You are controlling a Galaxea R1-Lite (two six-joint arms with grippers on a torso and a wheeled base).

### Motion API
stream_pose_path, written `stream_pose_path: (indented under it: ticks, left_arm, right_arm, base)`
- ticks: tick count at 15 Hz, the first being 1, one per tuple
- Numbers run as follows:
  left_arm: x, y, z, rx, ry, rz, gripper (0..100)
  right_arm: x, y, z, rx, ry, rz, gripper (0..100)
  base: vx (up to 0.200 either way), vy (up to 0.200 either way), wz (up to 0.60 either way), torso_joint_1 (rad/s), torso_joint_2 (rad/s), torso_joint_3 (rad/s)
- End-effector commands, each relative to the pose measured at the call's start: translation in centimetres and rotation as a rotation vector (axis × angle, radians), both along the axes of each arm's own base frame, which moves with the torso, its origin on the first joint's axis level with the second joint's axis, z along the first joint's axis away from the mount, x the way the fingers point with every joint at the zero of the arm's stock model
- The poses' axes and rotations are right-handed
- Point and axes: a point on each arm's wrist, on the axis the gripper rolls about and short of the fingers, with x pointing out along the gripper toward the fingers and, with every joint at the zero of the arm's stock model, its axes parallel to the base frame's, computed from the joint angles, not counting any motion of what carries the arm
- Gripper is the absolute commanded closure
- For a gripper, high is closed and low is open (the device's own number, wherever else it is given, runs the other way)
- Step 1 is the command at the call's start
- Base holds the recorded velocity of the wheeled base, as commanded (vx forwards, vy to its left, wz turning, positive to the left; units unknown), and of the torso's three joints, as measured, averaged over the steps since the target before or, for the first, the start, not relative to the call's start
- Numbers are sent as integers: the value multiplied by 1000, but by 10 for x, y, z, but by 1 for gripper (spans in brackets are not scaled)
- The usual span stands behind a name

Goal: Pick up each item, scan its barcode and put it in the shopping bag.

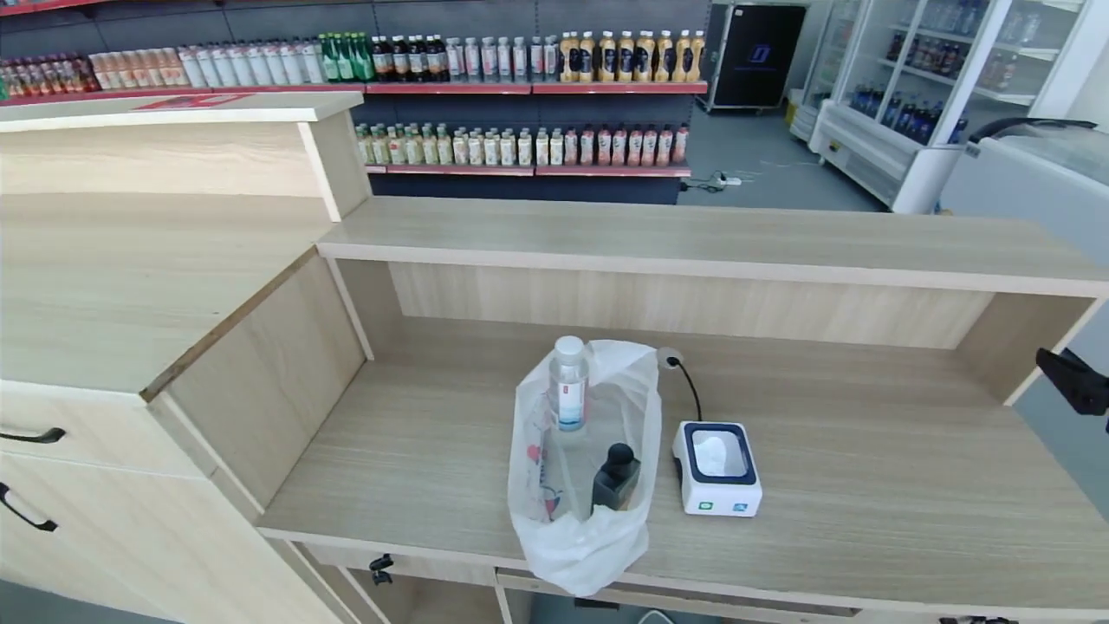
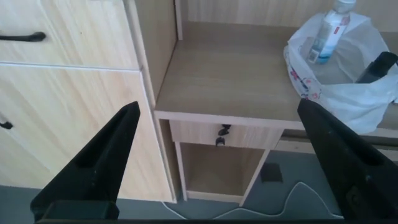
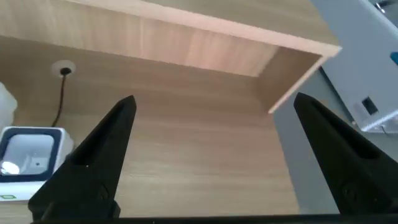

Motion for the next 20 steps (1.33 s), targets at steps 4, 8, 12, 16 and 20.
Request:
stream_pose_path:
  ticks: [4, 8, 12, 16, 20]
  left_arm:
    - [0, 0, 0, 0, 1, 0, 0]
    - [0, 0, 0, 0, 1, -1, 0]
    - [0, 0, 0, 0, 1, 0, 0]
    - [0, 0, 0, 0, 1, 0, 0]
    - [0, 0, 0, 0, 1, 0, 0]
  right_arm:
    - [-58, 12, -20, 122, 38, -178, 0]
    - [-119, 32, -92, 195, 60, -112, 0]
    - [-174, 43, -129, 352, -52, 40, 0]
    - [-174, 43, -129, 351, -62, 50, 0]
    - [-174, 43, -129, 355, -63, 50, 0]
  base:
    - [0, 0, -450, -1, 2, 1]
    - [0, 0, 0, 0, 0, 0]
    - [0, 0, 0, 0, 0, 0]
    - [0, 0, 0, 0, 0, 0]
    - [0, 0, 0, 0, 0, 0]
